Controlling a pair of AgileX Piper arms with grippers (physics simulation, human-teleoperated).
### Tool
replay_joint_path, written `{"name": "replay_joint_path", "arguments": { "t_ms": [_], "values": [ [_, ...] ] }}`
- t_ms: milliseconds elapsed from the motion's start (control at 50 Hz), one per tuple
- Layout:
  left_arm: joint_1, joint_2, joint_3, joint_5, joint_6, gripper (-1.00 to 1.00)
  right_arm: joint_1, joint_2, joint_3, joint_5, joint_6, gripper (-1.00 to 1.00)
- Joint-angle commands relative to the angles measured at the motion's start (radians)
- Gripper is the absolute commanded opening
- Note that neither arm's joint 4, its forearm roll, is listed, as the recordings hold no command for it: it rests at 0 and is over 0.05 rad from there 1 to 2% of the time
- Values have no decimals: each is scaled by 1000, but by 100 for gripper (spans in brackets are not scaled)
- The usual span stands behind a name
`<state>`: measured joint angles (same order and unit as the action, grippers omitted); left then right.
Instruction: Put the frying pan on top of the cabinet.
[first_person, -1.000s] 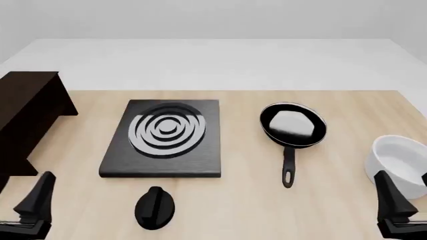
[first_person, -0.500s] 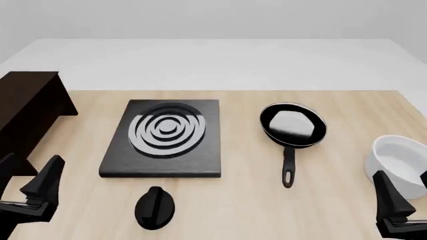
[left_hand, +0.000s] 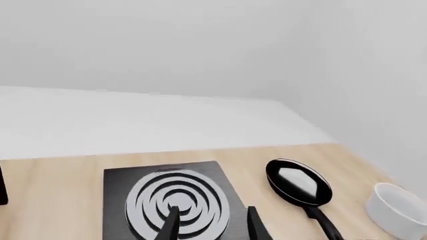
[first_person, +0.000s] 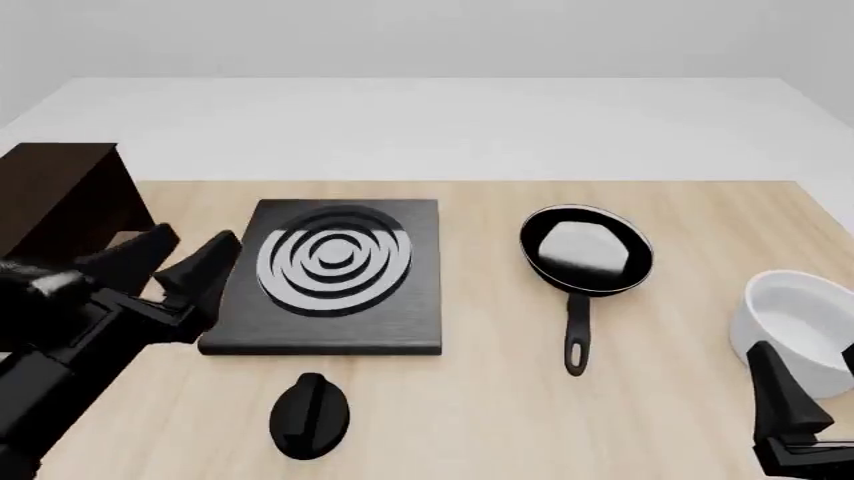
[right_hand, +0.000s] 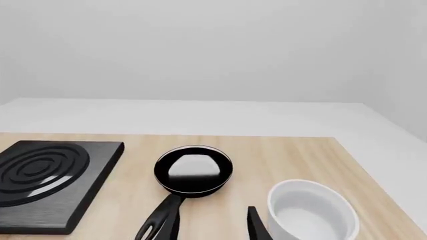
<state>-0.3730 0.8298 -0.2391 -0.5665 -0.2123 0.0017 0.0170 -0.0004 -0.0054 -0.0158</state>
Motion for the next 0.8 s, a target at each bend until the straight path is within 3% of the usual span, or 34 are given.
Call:
{"name": "replay_joint_path", "arguments": {
  "t_ms": [20,100,180,200,240,340,400,420,460,480,560,620,680,800],
  "values": [
    [-137,279,-140,-66,-116,100,0,2,0,-1,-2,100],
    [-155,343,-177,-63,-157,100,0,5,-1,-4,-2,100],
    [-142,383,-232,-22,-131,100,-1,-1,0,0,-3,100],
    [-165,392,-238,-31,-161,100,-1,-2,0,2,-5,100],
    [-252,421,-278,-1,-130,100,-1,-4,0,2,-7,100],
    [-259,439,-310,15,-174,100,-2,-2,-1,0,-6,100],
    [-293,442,-340,34,-148,100,-2,3,-1,-4,-5,100],
    [-319,466,-356,40,-189,100,-2,4,-1,-5,-4,100],
    [-341,473,-362,39,-204,100,-2,2,-1,-4,-3,100],
    [-391,486,-363,4,-267,100,-2,2,0,-4,-3,100],
    [-441,498,-356,-41,-323,100,-2,6,0,-8,-1,100],
    [-419,523,-388,-24,-305,100,-2,9,-1,-10,-2,100],
    [-421,589,-408,-39,-364,100,-2,11,0,-11,-1,100],
    [-491,714,-478,-23,-360,100,-6,20,0,-22,4,100]
  ]
}}
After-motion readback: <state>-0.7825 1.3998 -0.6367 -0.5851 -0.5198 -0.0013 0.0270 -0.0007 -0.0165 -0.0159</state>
